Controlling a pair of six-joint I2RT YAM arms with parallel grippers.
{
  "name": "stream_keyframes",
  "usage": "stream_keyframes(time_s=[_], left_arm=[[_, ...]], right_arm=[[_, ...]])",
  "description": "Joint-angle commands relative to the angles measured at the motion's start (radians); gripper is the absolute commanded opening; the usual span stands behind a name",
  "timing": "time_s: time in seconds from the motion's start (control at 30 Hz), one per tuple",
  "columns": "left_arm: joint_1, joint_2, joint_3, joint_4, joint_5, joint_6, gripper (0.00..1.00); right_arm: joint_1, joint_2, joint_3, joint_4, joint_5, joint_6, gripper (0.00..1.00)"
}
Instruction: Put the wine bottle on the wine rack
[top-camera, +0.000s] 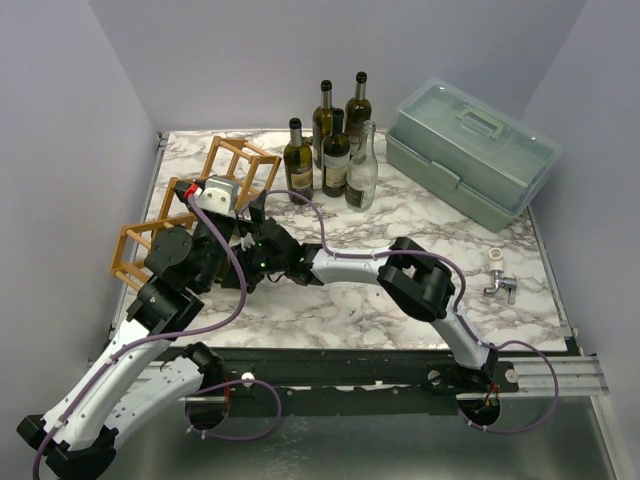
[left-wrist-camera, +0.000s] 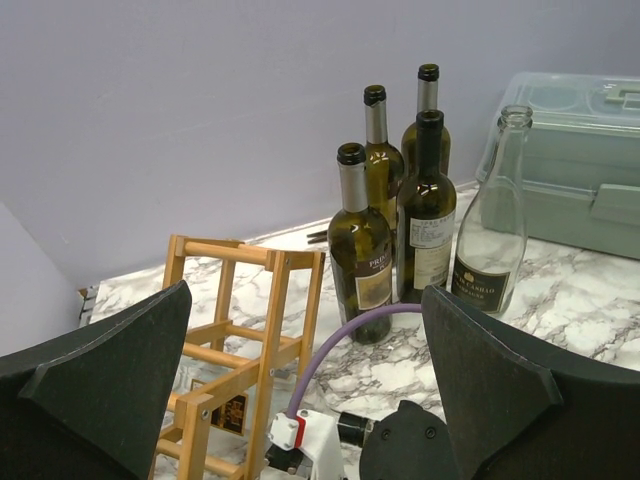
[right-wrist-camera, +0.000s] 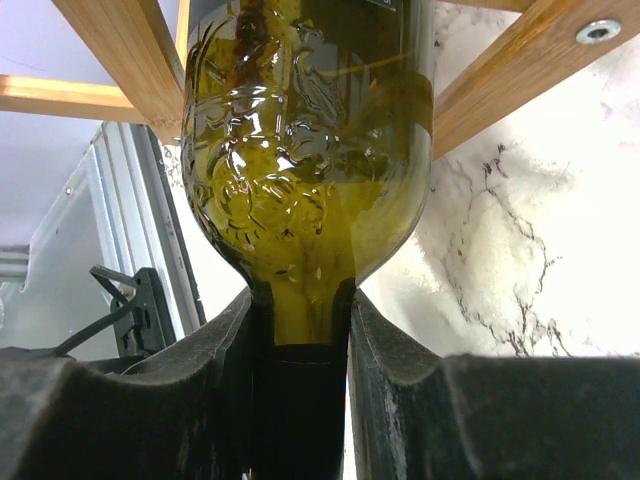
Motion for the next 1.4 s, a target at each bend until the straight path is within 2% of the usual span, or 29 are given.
stream_keyframes(time_s=[0.0, 0.13, 0.37, 0.43, 0.57, 0.7, 0.97, 1.2, 1.3, 1.37], left_arm=[[0.009, -0.012, -0.017, 0.022, 0.03, -0.015, 0.98], [0.012, -0.01, -0.014, 0.022, 0.025, -0.015, 0.98], [0.015, -0.012, -0.017, 0.022, 0.023, -0.012, 0.98], [0.025, -0.019, -0.02, 0.022, 0.019, -0.008, 0.98], [0.05, -0.025, -0.018, 0.022, 0.004, -0.011, 0.99], [0.055, -0.041, -0.024, 0.022, 0.004, -0.016, 0.98], [0.058, -0.053, -0.027, 0.022, -0.047, -0.022, 0.98], [0.062, -0.077, -0.043, 0.066, -0.142, -0.035, 0.99], [0.065, -0.073, -0.046, 0.068, -0.143, -0.04, 0.99], [0.066, -0.069, -0.045, 0.068, -0.147, -0.041, 0.99]], right_arm=[[0.012, 0.013, 0.097, 0.13, 0.02, -0.043, 0.02], [0.016, 0.026, 0.103, 0.12, 0.03, -0.054, 0.27], [0.016, -0.022, 0.049, 0.096, 0.064, -0.08, 0.61], [0.017, -0.049, 0.036, 0.081, 0.059, -0.091, 0.68], [0.016, -0.12, -0.021, 0.061, 0.059, -0.096, 0.76], [0.017, -0.185, -0.036, -0.046, 0.07, -0.11, 0.78], [0.0, -0.416, -0.17, -0.2, 0.133, -0.172, 0.94], [-0.059, -0.669, -0.352, -0.301, 0.32, -0.219, 0.96], [-0.094, -0.769, -0.417, -0.315, 0.436, -0.234, 0.98], [-0.138, -0.818, -0.441, -0.329, 0.453, -0.236, 0.98]])
